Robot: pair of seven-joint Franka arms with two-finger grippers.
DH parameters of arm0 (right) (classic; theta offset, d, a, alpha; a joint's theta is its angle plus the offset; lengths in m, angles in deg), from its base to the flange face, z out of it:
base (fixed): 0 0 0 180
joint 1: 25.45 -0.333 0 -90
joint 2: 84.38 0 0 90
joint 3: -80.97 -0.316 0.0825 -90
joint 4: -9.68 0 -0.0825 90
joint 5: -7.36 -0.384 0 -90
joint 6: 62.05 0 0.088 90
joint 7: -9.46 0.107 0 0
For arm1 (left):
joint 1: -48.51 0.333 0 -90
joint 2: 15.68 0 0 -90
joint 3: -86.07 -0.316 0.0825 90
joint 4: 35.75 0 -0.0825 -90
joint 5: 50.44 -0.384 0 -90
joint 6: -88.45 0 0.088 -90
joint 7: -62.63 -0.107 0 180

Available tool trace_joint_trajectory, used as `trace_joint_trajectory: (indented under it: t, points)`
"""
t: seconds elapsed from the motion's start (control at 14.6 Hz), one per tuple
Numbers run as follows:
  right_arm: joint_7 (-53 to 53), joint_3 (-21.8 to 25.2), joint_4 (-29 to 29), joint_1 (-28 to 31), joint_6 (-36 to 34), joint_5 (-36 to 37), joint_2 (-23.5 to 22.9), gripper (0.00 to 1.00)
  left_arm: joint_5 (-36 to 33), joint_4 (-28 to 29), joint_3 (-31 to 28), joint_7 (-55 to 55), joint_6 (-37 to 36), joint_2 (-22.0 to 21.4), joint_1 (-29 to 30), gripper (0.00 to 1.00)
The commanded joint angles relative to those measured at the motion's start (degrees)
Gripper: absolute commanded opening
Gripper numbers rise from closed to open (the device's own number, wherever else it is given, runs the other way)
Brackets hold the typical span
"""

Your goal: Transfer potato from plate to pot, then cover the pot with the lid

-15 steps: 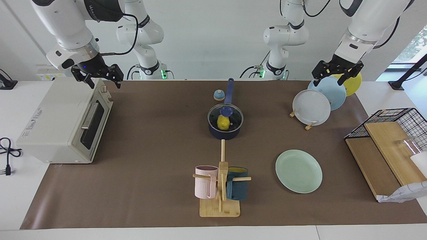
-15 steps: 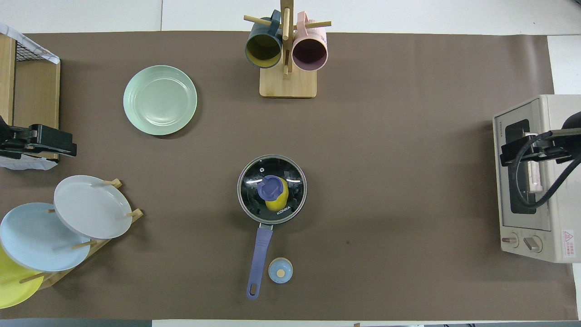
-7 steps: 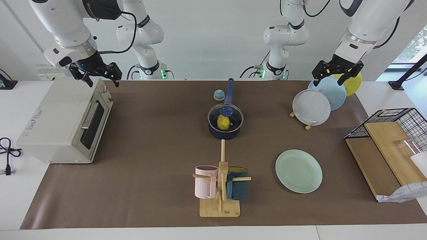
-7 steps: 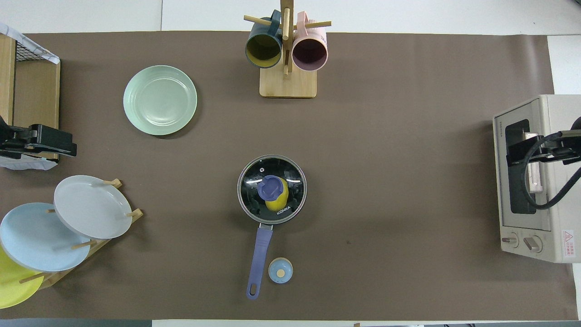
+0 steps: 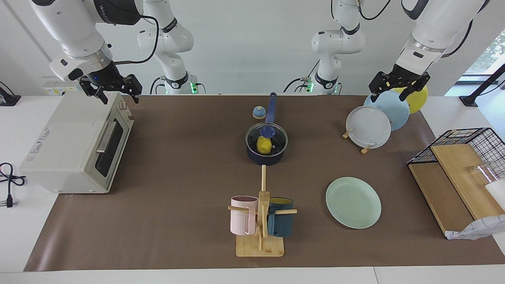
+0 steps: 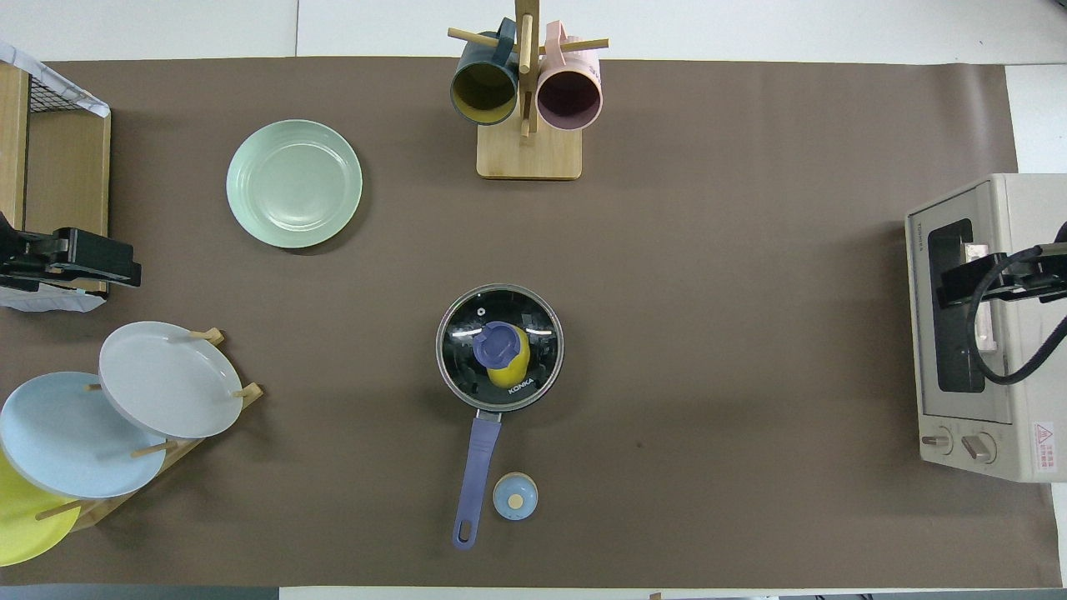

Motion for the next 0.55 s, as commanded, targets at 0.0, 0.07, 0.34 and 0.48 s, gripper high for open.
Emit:
trace_joint_trajectory:
  t: [0.0, 0.07, 0.34, 0.48]
  points:
    - [-0.5, -0.4, -0.8, 1.1, 1.2, -1.3, 0.9, 1.0, 0.6, 0.9, 0.2, 0.5, 0.9, -0.7, 0.2, 1.0]
    - [-0.4, -0.6, -0.8, 1.1, 1.1, -1.2, 0.9, 1.0, 0.6, 0.9, 0.2, 0.4, 0.9, -0.7, 0.2, 1.0]
    - [-0.4, -0.9, -0.8, 1.0, 2.2, -1.0, 0.9, 1.0, 0.6, 0.9, 0.2, 0.3, 1.0, -0.7, 0.2, 1.0]
    - [-0.3, -1.0, -1.0, 1.0, 2.6, -1.1, 0.9, 1.0, 0.6, 0.9, 0.2, 0.5, 1.0, -0.7, 0.2, 1.0]
